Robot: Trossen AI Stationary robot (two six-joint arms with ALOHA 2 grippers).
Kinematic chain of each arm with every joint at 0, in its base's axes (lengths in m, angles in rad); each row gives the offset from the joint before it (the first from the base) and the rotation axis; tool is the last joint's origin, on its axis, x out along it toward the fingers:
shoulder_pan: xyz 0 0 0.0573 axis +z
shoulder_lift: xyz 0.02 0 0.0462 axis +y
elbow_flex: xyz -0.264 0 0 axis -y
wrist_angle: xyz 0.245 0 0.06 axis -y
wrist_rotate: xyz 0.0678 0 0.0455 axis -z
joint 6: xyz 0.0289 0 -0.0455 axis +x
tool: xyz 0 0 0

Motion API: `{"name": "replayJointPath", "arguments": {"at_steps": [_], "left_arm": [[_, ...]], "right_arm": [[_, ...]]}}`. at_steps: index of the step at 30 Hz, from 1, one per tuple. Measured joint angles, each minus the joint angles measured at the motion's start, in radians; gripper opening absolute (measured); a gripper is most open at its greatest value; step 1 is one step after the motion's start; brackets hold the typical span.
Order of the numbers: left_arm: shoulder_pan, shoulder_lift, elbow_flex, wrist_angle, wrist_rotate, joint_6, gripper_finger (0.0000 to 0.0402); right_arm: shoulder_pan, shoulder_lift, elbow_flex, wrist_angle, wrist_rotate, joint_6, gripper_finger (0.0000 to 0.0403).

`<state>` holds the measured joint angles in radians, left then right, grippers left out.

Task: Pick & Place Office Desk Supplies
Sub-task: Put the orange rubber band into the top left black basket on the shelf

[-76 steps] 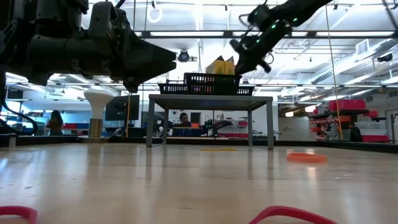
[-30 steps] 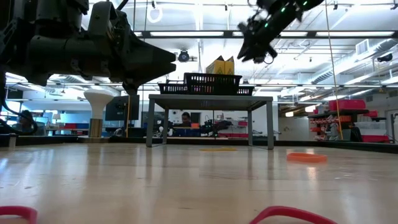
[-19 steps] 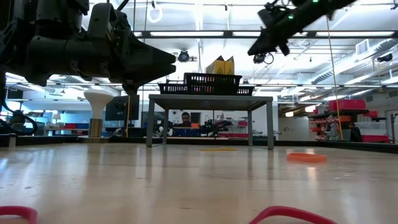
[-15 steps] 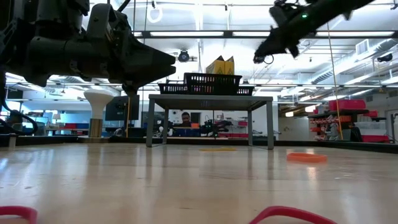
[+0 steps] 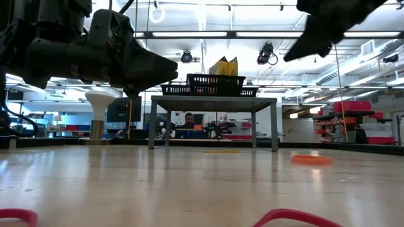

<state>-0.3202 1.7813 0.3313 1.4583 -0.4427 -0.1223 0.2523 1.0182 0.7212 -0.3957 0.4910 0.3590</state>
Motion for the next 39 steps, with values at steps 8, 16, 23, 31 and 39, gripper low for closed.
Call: {"name": "replayJointPath", "arguments": {"at_steps": [8, 16, 23, 31, 39], "left_arm": [[0.0, 0.0, 0.0, -0.024, -0.008, 0.0, 0.0144], [0.0, 0.0, 0.0, -0.088, -0.008, 0.0, 0.0144], [0.0, 0.0, 0.001, -0.126, 0.007, -0.02, 0.0144], [-0.001, 0.0, 0.001, -0.126, 0.033, -0.022, 0.0144], [-0.001, 0.0, 0.068, -0.237, 0.092, -0.018, 0.0144]], "right_arm": [[0.149, 0.174, 0.0, -0.108, -0.143, 0.131, 0.0038], [0.2, 0.437, 0.057, -0.125, -0.207, 0.017, 0.0108], [0.18, 0.581, 0.122, -0.124, -0.235, -0.171, 0.0122], [0.137, 0.648, 0.128, -0.094, -0.324, -0.224, 0.0084], [0.124, 0.662, 0.129, -0.076, -0.327, -0.226, 0.0012]]}}
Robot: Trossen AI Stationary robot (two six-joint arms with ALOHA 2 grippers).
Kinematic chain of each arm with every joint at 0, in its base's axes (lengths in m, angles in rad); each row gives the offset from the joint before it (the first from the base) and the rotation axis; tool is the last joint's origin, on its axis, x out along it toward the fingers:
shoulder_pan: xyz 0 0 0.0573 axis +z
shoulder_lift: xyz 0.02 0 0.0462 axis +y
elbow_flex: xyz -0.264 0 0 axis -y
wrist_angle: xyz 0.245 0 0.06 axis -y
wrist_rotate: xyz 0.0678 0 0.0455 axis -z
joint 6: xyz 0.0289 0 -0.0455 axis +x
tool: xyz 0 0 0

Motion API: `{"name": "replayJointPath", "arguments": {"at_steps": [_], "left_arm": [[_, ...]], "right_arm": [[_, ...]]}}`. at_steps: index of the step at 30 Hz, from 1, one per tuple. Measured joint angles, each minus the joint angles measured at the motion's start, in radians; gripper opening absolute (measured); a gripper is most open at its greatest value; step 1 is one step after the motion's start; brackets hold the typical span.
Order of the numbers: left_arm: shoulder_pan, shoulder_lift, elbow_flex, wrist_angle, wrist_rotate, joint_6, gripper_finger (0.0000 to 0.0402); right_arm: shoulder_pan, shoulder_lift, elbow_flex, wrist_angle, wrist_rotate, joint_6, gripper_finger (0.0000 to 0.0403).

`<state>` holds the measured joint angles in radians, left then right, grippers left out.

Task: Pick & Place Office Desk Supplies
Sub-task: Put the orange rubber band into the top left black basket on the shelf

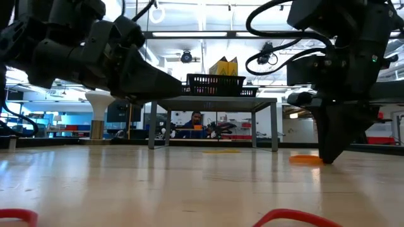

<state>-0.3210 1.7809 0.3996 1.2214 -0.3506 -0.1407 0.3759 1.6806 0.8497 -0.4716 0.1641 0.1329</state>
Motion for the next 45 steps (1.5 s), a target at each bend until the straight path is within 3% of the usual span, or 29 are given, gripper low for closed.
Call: {"name": "replayJointPath", "arguments": {"at_steps": [8, 16, 21, 26, 31, 37, 45], "left_arm": [[-0.015, 0.0, 0.116, -0.179, 0.014, 0.076, 0.0154], [-0.075, 0.0, 0.211, -0.233, 0.014, 0.232, 0.0218], [-0.079, 0.0, 0.304, -0.362, 0.01, 0.213, 0.0239], [-0.079, 0.0, 0.361, -0.421, 0.001, 0.248, 0.0228], [-0.082, 0.0, 0.366, -0.425, 0.071, 0.283, 0.0214], [-0.092, 0.0, 0.366, -0.411, 0.051, 0.286, 0.0202], [-0.092, 0.0, 0.366, -0.345, 0.036, 0.279, 0.0135]], "right_arm": [[0.039, -0.066, 0.04, 0.079, 0.003, 0.043, 0.0004], [0.071, -0.123, 0.046, 0.29, 0.001, 0.062, 0.0003], [0.071, -0.124, 0.046, 0.402, 0.001, 0.061, 0.0002], [0.071, -0.124, 0.046, 0.476, 0.001, 0.053, 0.0002], [0.071, -0.124, 0.046, 0.545, 0.001, 0.053, 0.0003], [0.071, -0.124, 0.046, 0.622, -0.005, 0.027, 0.0004], [0.074, -0.124, 0.045, 0.693, -0.027, 0.026, 0.0004]]}}
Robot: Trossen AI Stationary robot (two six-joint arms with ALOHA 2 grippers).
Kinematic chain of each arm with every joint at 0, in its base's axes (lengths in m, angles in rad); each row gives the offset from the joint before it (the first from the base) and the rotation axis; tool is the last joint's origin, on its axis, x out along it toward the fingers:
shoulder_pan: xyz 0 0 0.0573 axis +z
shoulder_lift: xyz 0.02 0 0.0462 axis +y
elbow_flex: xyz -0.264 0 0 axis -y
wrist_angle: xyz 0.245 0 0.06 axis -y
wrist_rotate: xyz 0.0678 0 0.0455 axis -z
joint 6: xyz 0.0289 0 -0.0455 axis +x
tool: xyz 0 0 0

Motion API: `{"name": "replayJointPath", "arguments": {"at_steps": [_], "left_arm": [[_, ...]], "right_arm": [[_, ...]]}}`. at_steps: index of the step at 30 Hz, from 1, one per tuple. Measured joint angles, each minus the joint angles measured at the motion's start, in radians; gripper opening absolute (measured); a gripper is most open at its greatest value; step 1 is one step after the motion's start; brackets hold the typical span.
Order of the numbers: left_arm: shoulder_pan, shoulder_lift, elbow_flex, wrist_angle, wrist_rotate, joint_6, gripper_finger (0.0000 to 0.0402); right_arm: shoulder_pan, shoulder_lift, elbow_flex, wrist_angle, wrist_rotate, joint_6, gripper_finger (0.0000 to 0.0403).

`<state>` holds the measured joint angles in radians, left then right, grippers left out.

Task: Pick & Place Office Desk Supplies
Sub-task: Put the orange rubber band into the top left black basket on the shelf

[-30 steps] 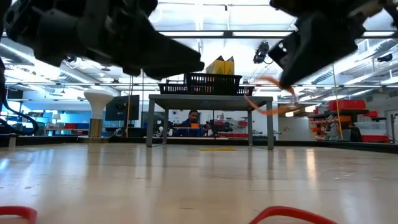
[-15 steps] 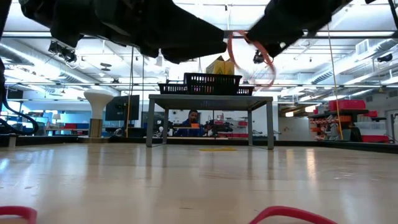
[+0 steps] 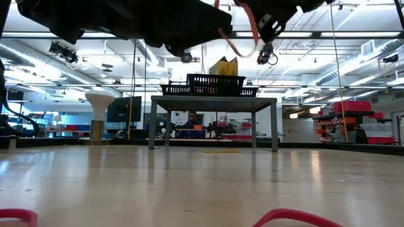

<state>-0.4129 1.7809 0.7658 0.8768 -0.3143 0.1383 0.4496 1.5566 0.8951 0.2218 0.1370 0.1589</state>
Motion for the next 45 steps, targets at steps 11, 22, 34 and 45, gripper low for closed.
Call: {"name": "replayJointPath", "arguments": {"at_steps": [11, 22, 34, 45], "left_arm": [[-0.002, -0.004, 0.0, 0.017, -0.073, -0.03, 0.0008], [-0.02, -0.028, 0.0, -0.063, -0.164, -0.069, 0.0005], [-0.042, -0.082, -0.001, -0.192, -0.259, -0.126, 0.0007], [0.005, -0.094, 0.0, -0.587, -0.33, -0.392, 0.0007]], "right_arm": [[0.041, 0.0, 0.0, 0.052, 0.016, 0.016, 0.0024], [0.11, -0.104, -0.001, -0.196, 0.255, 0.01, 0.016], [0.053, -0.132, -0.236, 0.013, 0.219, -0.122, 0.0054], [-0.068, -0.132, -0.4, 0.283, 0.316, -0.087, 0.0019]]}}
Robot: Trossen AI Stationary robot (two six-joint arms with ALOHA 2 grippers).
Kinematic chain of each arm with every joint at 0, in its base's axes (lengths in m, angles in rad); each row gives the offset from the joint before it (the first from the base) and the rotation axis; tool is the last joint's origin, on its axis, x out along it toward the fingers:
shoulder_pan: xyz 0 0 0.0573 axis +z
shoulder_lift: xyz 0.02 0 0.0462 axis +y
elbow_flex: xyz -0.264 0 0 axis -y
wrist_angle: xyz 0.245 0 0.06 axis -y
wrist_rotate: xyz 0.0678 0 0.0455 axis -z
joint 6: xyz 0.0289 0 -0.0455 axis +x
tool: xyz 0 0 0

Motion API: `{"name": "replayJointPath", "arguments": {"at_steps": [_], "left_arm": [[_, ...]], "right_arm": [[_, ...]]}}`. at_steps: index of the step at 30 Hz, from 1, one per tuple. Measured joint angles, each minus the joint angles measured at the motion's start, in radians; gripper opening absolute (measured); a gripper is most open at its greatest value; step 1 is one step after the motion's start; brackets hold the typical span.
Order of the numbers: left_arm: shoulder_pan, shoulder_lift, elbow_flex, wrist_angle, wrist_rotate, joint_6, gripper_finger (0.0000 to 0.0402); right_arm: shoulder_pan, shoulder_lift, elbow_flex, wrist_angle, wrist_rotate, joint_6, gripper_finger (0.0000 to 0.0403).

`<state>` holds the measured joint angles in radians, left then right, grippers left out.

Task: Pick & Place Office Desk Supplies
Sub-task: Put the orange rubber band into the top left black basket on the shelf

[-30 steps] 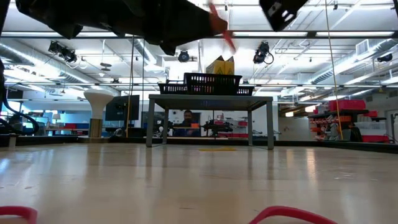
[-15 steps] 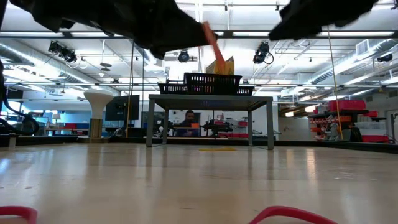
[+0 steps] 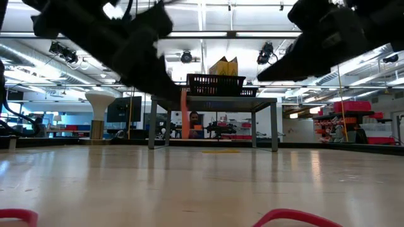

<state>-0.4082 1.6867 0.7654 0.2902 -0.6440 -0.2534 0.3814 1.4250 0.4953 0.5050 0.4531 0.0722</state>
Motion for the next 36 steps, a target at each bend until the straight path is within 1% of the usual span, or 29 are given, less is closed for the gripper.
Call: {"name": "replayJointPath", "arguments": {"at_steps": [2, 4, 9, 15, 19, 23, 26, 29, 32, 36], "left_arm": [[0.007, 0.0, -0.001, -0.066, 0.008, -0.059, 0.0007], [0.016, 0.0, 0.0, -0.098, 0.052, -0.1, 0.001], [0.059, 0.0, 0.0, -0.076, 0.18, -0.129, 0.0022], [0.1, 0.043, 0.0, -0.075, 0.209, -0.158, 0.0025], [0.122, 0.063, 0.0, -0.076, 0.287, -0.163, 0.0041], [0.14, 0.064, 0.0, -0.078, 0.353, -0.157, 0.0075], [0.151, 0.061, 0.0, -0.08, 0.373, -0.124, 0.0105], [0.167, 0.06, 0.026, -0.102, 0.391, -0.085, 0.0136], [0.17, 0.06, 0.082, -0.172, 0.414, -0.038, 0.0168], [0.15, 0.06, 0.168, -0.306, 0.422, 0.033, 0.0211]], "right_arm": [[-0.009, 0.0, 0.0, 0.026, -0.004, -0.004, 0.0011], [-0.011, 0.0, 0.0, 0.027, -0.005, -0.006, 0.0005], [0.0, 0.0, 0.0, 0.03, -0.004, 0.013, 0.0011], [0.004, 0.0, 0.0, 0.029, -0.004, -0.008, 0.0006], [0.003, 0.0, 0.0, 0.027, -0.004, -0.01, 0.0004], [0.003, 0.0, 0.0, 0.023, -0.004, -0.01, 0.0011], [0.003, 0.0, 0.001, 0.023, -0.004, -0.009, 0.0014], [0.004, 0.0, 0.001, 0.022, -0.004, 0.013, 0.0015], [0.014, 0.0, 0.001, -0.002, -0.001, 0.025, 0.0015], [0.048, 0.0, 0.001, -0.078, 0.0, 0.026, 0.0014]]}}
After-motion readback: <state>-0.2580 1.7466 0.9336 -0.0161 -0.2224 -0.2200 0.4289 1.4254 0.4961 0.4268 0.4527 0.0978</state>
